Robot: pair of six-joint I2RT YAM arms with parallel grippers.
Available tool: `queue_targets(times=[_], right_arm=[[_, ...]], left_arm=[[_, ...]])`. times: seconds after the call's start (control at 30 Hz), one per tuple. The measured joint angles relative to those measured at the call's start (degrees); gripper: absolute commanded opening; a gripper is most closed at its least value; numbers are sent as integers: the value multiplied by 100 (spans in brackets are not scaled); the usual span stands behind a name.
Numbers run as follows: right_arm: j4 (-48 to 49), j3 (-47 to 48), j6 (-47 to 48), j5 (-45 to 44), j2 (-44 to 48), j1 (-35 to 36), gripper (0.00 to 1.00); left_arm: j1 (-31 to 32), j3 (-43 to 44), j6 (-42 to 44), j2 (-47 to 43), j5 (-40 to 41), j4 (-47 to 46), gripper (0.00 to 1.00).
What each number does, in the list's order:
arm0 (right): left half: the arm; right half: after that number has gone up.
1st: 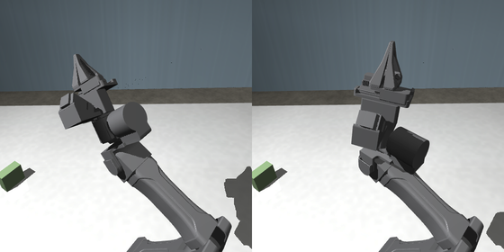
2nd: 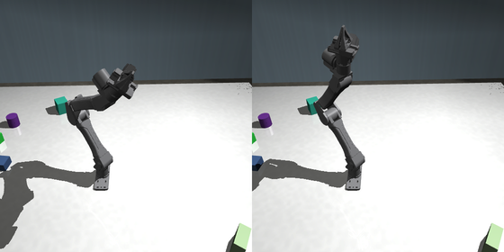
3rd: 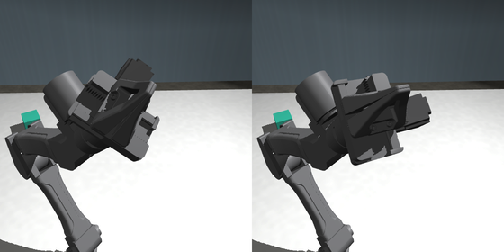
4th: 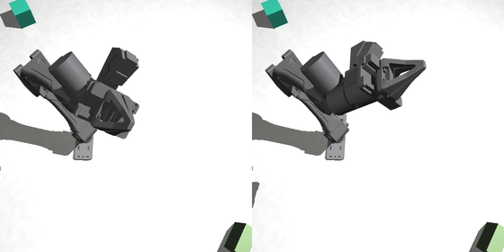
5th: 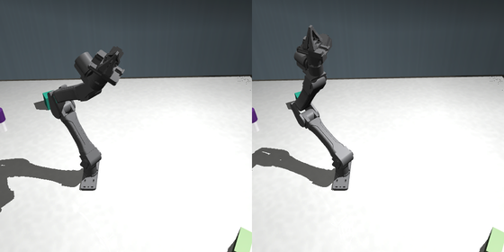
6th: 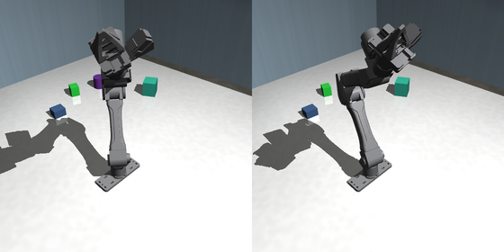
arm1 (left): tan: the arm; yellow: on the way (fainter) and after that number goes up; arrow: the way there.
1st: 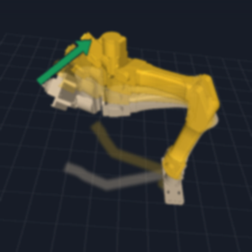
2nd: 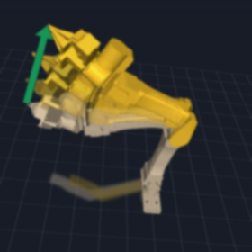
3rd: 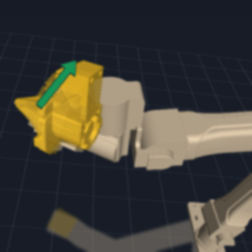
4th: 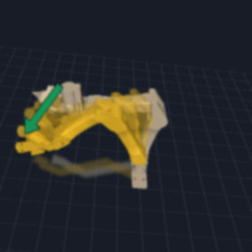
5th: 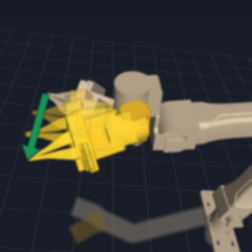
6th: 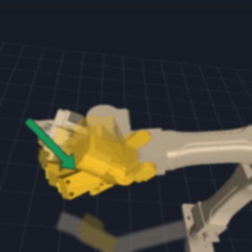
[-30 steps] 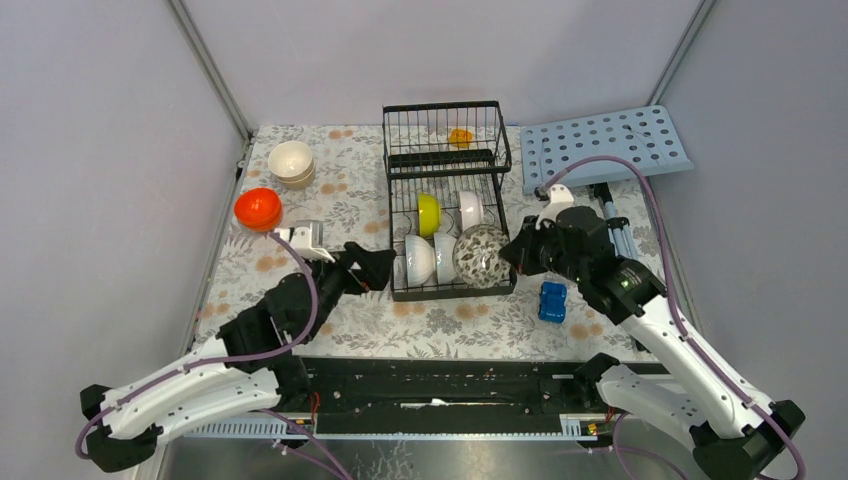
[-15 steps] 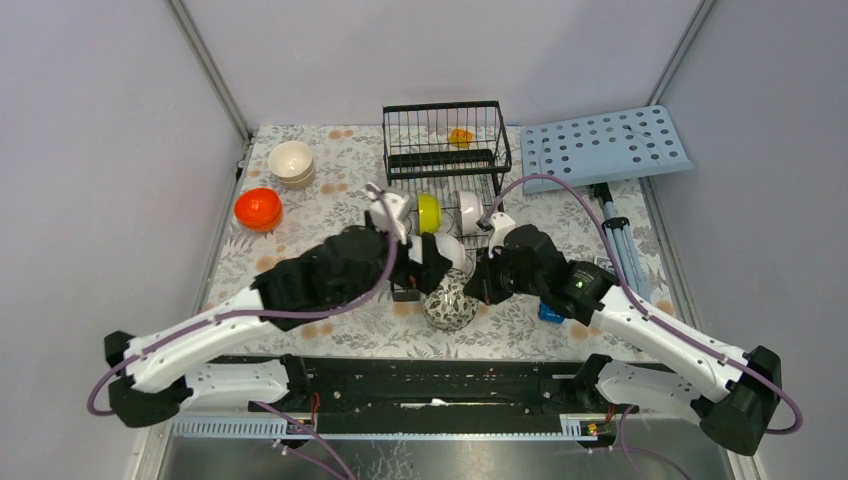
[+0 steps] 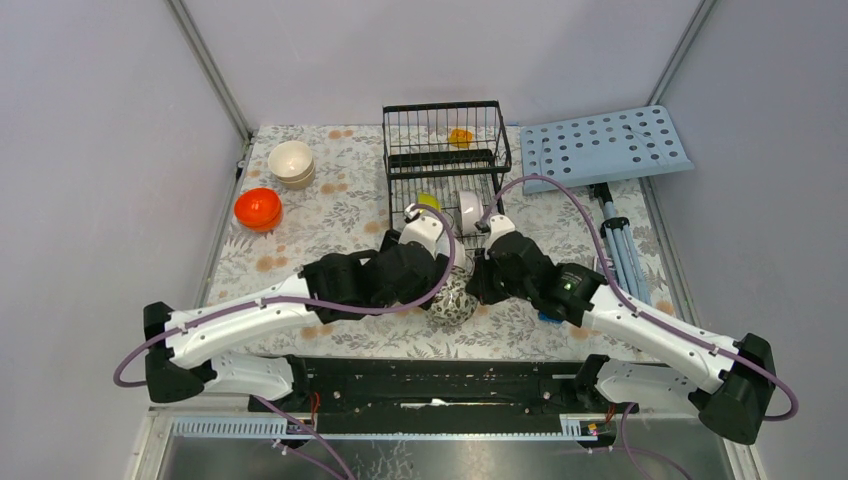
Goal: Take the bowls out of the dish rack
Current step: Place the bowl at the center of the board.
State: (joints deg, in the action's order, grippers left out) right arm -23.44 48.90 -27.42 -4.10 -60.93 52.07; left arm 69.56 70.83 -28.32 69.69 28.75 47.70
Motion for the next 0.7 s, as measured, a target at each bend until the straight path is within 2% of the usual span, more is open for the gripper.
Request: queue_targets(times=[0.07,0.23,0.4,0.6,0.7], right_arm=[[0,9,-48,-37,0,46,0],[-2,42,-173,-118,0,168,0],[-2,107,-291,-197,0,295,0],[-9,170,-354,-339,2,358,0],[-26,170,-361,-413,2,369,0]], left_arm=[[20,9,-50,37,63,74,59],[133,55,-129,343,269,168,58],[216,52,-229,610,455,177,47],[240,50,-374,660,623,175,29],[243,24,-426,660,675,175,25]])
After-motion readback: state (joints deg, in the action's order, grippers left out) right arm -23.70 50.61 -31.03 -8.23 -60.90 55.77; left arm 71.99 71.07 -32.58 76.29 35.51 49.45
